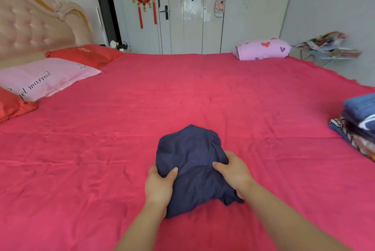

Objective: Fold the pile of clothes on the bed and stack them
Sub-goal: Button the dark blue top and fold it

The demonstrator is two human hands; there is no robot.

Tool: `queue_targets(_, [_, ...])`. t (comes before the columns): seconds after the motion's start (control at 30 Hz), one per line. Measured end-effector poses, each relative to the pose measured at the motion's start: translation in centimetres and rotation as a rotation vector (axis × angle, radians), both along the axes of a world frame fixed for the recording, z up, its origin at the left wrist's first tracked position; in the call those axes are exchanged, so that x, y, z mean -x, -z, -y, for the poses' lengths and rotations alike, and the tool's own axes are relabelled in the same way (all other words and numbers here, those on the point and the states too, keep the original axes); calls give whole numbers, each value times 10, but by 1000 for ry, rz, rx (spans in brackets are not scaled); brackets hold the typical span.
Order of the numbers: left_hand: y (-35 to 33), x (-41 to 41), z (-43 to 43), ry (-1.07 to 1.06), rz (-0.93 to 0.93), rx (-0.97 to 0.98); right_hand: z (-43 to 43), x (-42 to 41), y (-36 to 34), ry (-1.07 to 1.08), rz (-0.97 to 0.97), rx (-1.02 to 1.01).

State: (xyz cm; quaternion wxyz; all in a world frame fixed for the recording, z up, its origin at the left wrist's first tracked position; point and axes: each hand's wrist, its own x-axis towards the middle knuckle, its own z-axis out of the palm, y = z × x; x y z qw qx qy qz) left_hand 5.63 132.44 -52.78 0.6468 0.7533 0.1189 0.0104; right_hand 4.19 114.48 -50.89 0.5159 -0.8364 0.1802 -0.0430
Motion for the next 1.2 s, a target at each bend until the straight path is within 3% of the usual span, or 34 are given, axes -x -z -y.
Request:
queue_targets(0.47, [-69, 38, 284, 422, 79, 134, 268, 108, -101, 293, 75, 372])
queue_targets(0.83, [-101, 20, 475, 726, 52, 388, 459, 102, -172, 429, 49, 626])
queue_targets(0.93, [-96, 7, 522, 773, 134, 307, 505, 88, -174, 475, -65, 708])
queue_targets(1.03, [-74, 0, 556, 849, 127, 104, 537, 75, -143, 433, -247, 818])
queue_targets(1.13, [-60, -8, 576, 859, 204, -87, 553, 66, -119, 353, -245, 997])
queue_targets(1.2, [-68, -8, 578, 814, 331, -315, 558, 63, -124, 210, -255, 1128])
